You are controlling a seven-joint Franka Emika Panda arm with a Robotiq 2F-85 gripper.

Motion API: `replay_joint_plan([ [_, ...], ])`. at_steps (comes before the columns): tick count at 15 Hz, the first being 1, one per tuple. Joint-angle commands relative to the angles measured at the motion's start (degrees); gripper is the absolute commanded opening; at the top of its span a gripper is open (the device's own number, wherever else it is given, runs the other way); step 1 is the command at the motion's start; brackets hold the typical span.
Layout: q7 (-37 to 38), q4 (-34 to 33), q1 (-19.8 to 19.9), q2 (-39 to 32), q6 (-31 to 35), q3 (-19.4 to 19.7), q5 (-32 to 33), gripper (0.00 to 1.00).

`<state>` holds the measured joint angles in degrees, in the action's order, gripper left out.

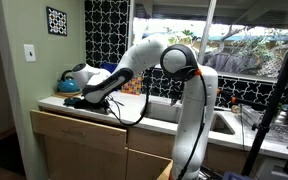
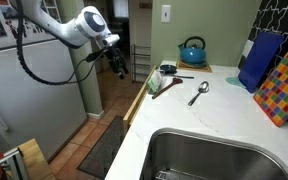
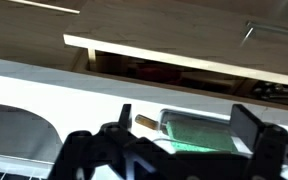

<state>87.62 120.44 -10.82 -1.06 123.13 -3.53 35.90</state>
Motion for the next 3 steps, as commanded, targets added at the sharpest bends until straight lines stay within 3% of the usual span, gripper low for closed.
replay_joint_plan([
  [1,0.53,-0.09,1.34,0.47,-0.16,-1.37,-0.14,1.0],
  [3,1.02,0.06,1.52,1.07,-0.15,-1.5,-0.24,1.0],
])
